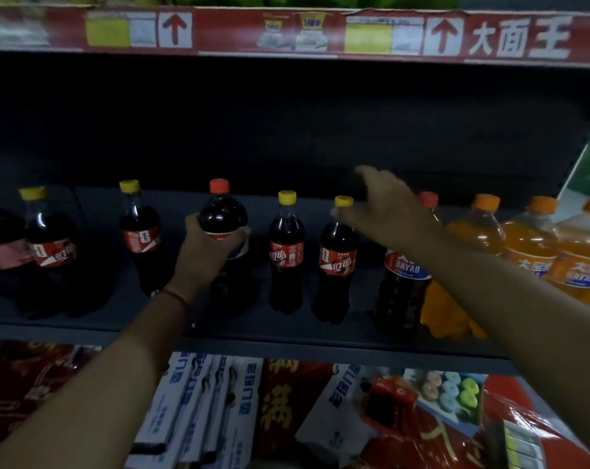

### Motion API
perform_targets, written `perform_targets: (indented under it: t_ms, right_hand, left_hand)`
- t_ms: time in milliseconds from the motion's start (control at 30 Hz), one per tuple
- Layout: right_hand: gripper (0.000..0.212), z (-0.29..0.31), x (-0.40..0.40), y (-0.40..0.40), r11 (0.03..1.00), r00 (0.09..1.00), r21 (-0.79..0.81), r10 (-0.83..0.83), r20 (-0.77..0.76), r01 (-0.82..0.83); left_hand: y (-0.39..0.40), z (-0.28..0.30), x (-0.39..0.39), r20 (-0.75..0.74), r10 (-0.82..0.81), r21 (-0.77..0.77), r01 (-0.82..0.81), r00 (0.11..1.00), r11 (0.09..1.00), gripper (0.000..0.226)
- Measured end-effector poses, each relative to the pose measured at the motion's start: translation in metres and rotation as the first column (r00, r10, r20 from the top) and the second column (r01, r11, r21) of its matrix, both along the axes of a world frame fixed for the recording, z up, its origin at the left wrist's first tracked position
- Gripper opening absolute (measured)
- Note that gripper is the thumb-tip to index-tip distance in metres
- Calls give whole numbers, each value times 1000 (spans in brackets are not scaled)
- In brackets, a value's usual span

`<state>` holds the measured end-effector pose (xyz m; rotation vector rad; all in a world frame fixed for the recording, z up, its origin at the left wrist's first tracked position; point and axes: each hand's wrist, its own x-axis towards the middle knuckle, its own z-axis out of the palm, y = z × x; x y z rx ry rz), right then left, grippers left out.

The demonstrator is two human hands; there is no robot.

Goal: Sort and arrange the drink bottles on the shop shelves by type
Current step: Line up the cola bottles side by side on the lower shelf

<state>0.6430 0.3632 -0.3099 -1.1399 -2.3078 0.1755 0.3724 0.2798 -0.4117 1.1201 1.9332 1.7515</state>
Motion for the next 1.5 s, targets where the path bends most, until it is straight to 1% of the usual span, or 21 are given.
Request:
perform_targets:
  t_ms: [33, 67, 100, 133, 267, 333, 400, 500, 600, 700, 833, 900, 967, 1000, 1067, 1100, 1167, 1267, 1333, 1400, 1500]
  right_hand:
    - [97, 1, -12, 4, 981, 999, -196, -1, -40, -7]
    - [103, 1, -23, 9, 928, 998, -373, -20, -62, -5]
    - [102, 1, -30, 14, 870, 997, -493, -41, -62, 5]
    - [95, -2, -36, 19, 842, 997, -540, -48, -60, 8]
    - [37, -19, -54, 35, 891, 976, -453, -68, -209, -35]
    - [26, -23, -61, 34, 896, 964, -438, -48, -261, -74]
    - [25, -25, -68, 35, 896, 952, -432, -38, -303, -102]
    - [25, -28, -79, 40, 891, 947, -441, -46, -316, -104]
    - [25, -29, -90, 39, 888, 942, -433, 3, -336, -157]
    - [23, -26, -86, 38, 862, 942, -472, 19, -334, -185]
    - [25, -7, -52, 31, 945, 921, -282, 47, -387, -167]
    - [27, 8, -22, 23, 985, 949, -147, 36, -312, -86]
    - [37, 18, 9, 21, 999, 986, -31, -27, -165, 22]
    - [43, 19, 24, 25, 997, 994, -22, -78, -77, 77]
    - [59, 14, 46, 32, 979, 985, -118, -162, 56, 168]
    - [67, 11, 55, 36, 964, 981, -188, -175, 83, 188]
    - [76, 7, 67, 39, 949, 986, -271, -151, 67, 163]
    - [75, 7, 75, 41, 951, 994, -291, -106, 16, 106]
    - [76, 7, 76, 44, 946, 996, -311, -90, 11, 89]
    - [78, 7, 77, 46, 947, 997, -311, -73, 26, 78]
    - [80, 8, 80, 47, 956, 994, -280, -67, 83, 88]
  left_hand:
    - [-4, -1, 0, -4, 7, 10, -7, 1000, 1000, 68]
    - [-9, -1, 1, -8, 16, 26, -15, 1000, 1000, 68]
    - [-15, -2, 3, -15, 29, 43, -29, 999, 999, 67]
    - [-23, -3, 5, -20, 46, 64, -45, 999, 997, 66]
    - [-54, 0, 16, -35, 102, 112, -98, 994, 989, 67]
    - [-66, 4, 22, -49, 75, 138, -67, 996, 988, 70]
    - [-75, 9, 32, -64, 32, 159, -22, 997, 987, 67]
    - [-78, 19, 53, -56, -43, 130, 50, 997, 990, 60]
    - [-71, 24, 78, -1, -135, 116, 134, 991, 984, 60]
    - [-58, 23, 100, 17, -212, 136, 207, 977, 969, 63]
    - [-34, 23, 127, 23, -279, 195, 270, 960, 943, 63]
    - [-16, 23, 140, 32, -323, 221, 309, 946, 925, 62]
    - [2, 22, 151, 43, -368, 233, 349, 929, 908, 64]
    - [10, 20, 157, 47, -388, 234, 367, 921, 900, 65]
    - [24, 12, 168, 43, -424, 214, 406, 905, 889, 65]
    - [30, 7, 173, 38, -439, 197, 424, 898, 884, 65]
    - [36, -1, 180, 51, -454, 190, 437, 890, 879, 62]
    - [43, -12, 179, 39, -466, 197, 451, 884, 871, 62]
    - [43, -29, 173, -16, -536, 99, 534, 844, 839, 75]
    - [40, -53, 169, -43, -559, -28, 559, 828, 829, 89]
    - [36, -78, 168, -16, -525, -100, 521, 851, 847, 81]
